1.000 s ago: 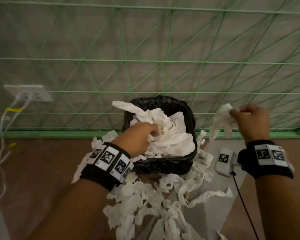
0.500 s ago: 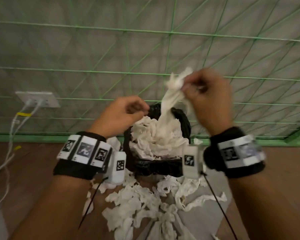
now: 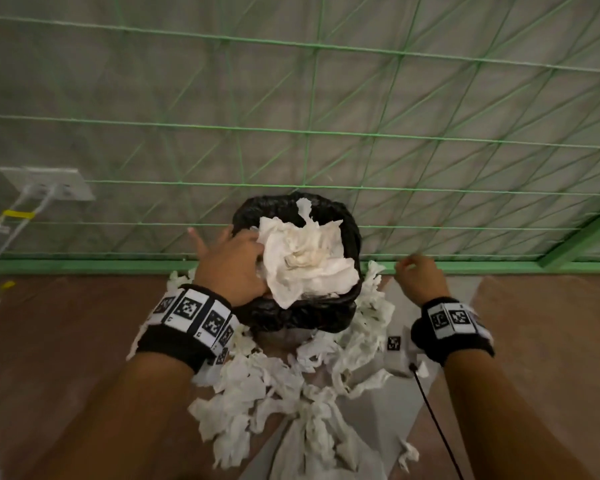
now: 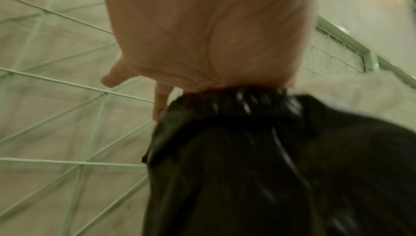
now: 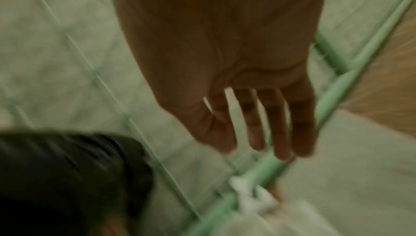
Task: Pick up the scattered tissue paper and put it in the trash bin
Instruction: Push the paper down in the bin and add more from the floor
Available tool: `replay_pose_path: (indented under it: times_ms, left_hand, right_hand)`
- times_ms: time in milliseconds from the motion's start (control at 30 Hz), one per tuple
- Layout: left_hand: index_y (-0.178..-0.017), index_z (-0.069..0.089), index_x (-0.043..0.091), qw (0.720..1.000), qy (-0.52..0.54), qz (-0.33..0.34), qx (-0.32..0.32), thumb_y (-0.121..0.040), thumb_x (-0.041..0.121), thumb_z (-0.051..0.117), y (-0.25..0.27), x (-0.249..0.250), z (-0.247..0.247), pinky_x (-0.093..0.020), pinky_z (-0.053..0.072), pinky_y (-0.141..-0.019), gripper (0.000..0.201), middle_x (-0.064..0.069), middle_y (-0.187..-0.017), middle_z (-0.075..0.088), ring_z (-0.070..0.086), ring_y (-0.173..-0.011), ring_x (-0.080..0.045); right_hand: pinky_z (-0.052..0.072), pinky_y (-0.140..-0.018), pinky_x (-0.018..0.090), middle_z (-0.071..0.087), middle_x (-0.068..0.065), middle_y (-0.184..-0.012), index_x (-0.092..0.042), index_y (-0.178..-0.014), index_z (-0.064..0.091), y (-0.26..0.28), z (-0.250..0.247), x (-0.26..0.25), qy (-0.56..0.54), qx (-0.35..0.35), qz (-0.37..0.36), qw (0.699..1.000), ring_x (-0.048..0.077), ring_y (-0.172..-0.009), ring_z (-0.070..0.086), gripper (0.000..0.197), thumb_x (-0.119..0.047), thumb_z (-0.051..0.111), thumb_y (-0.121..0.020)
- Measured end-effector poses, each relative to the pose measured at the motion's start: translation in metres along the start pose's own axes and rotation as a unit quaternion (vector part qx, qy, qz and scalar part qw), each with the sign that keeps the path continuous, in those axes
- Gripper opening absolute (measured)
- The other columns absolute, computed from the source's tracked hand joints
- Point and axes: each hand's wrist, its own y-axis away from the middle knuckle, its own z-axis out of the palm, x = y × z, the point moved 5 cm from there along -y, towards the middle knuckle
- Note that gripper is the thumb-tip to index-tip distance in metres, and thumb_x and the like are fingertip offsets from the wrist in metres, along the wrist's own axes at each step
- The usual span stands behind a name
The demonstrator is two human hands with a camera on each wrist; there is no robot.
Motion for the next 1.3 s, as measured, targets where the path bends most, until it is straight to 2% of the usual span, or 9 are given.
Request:
replay_pose_path:
  times_ms: [200,367,467,567,700,800,1000,1133,1300]
  left_hand:
    - [-0.108,0.063,0.028,0.998,0.037,-0.046,0.011,-0.075,0.036,0.059,-0.007,-0.002,0.004,-0.074,0.007,-0.107,0.034,0.002,-0.138,0.036,0.027,-0.132,-0.029]
    - [-0.114,0.059,0.038,0.942,0.333,-0.023,0.007,-0.061,0.012,0.079,-0.003,-0.038,-0.023,-0.035,0.032,-0.109,0.062,0.011,-0.138,0.037,0.034,-0.13,-0.011]
    - [-0.084,0.065,0.026,0.87,0.448,-0.16,0.131,-0.074,0.002,0.067,0.005,-0.092,-0.015,-0.034,0.046,-0.093,0.026,0.004,-0.101,0.065,0.06,-0.106,-0.021]
    - [-0.085,0.067,0.012,0.883,0.359,-0.281,0.11,-0.078,0.005,0.062,0.021,-0.139,0.048,-0.031,0.043,-0.083,0.011,-0.014,-0.102,0.068,0.061,-0.104,-0.036]
    - [-0.148,0.004,0.033,0.96,0.144,-0.21,-0.114,-0.067,0.074,0.048,0.065,-0.156,0.178,-0.042,0.021,-0.117,0.101,0.0,-0.161,0.007,0.015,-0.147,-0.029]
    - [-0.142,-0.019,0.049,0.973,0.078,-0.173,-0.133,-0.061,0.092,0.036,0.08,-0.139,0.224,-0.056,-0.009,-0.113,0.107,0.018,-0.141,-0.047,-0.035,-0.139,-0.022]
    - [-0.128,0.047,0.022,0.971,0.008,-0.172,-0.167,-0.078,0.061,0.045,0.078,-0.103,0.208,-0.043,0.021,-0.118,0.064,-0.007,-0.153,0.023,0.03,-0.138,-0.028]
    - [-0.128,0.046,0.013,0.972,0.028,-0.167,-0.162,-0.082,0.043,0.059,0.077,-0.103,0.202,-0.034,0.032,-0.112,0.056,-0.007,-0.139,0.044,0.046,-0.127,-0.023]
    - [-0.116,0.061,0.024,0.986,-0.023,-0.127,-0.105,-0.06,0.076,0.064,0.076,-0.105,0.165,-0.021,0.04,-0.095,0.076,0.007,-0.118,0.059,0.055,-0.115,-0.009]
  right_hand:
    - [0.044,-0.1,0.043,0.019,0.017,-0.149,-0.039,-0.145,0.019,0.059,0.123,0.099,0.12,-0.232,0.155,0.953,0.044,-0.127,0.044,0.095,-0.06,0.07,-0.067]
    - [0.04,-0.106,0.039,0.03,0.012,-0.144,-0.027,-0.132,0.049,0.073,0.169,0.072,0.203,-0.228,-0.004,0.952,0.036,-0.129,0.041,0.054,-0.037,0.061,-0.08]
    - [0.045,-0.097,0.031,0.056,0.013,-0.129,-0.011,-0.12,0.06,0.06,0.162,0.062,0.217,-0.235,-0.024,0.947,0.029,-0.119,0.054,0.038,-0.023,0.057,-0.083]
    - [0.046,-0.09,0.029,0.062,0.011,-0.124,-0.011,-0.11,0.067,0.04,0.127,0.054,0.18,-0.275,0.007,0.945,0.028,-0.114,0.058,0.036,-0.029,0.068,-0.079]
    - [0.04,-0.078,0.023,0.061,0.009,-0.109,-0.026,-0.069,0.054,0.028,0.064,0.034,0.182,-0.283,-0.012,0.942,0.025,-0.11,0.057,0.021,-0.031,0.068,-0.083]
    - [0.039,-0.067,0.023,0.057,0.005,-0.083,-0.017,-0.068,0.058,0.021,0.025,0.019,0.165,-0.271,-0.025,0.948,0.022,-0.084,0.055,0.02,-0.025,0.073,-0.078]
    - [0.049,-0.062,0.03,0.06,0.008,-0.057,-0.011,-0.067,0.061,0.018,-0.061,-0.044,0.059,-0.114,-0.074,0.989,0.026,-0.056,0.06,0.018,-0.008,0.078,-0.071]
    - [0.06,-0.059,0.036,0.068,0.011,-0.069,-0.013,-0.081,0.06,0.044,-0.128,-0.107,-0.109,0.007,-0.208,0.972,0.024,-0.055,0.068,0.023,0.002,0.075,-0.071]
    - [0.051,-0.05,0.016,0.069,0.004,-0.077,-0.013,-0.094,0.062,0.088,-0.175,-0.175,-0.229,0.118,-0.333,0.907,0.012,-0.059,0.067,0.034,-0.001,0.075,-0.065]
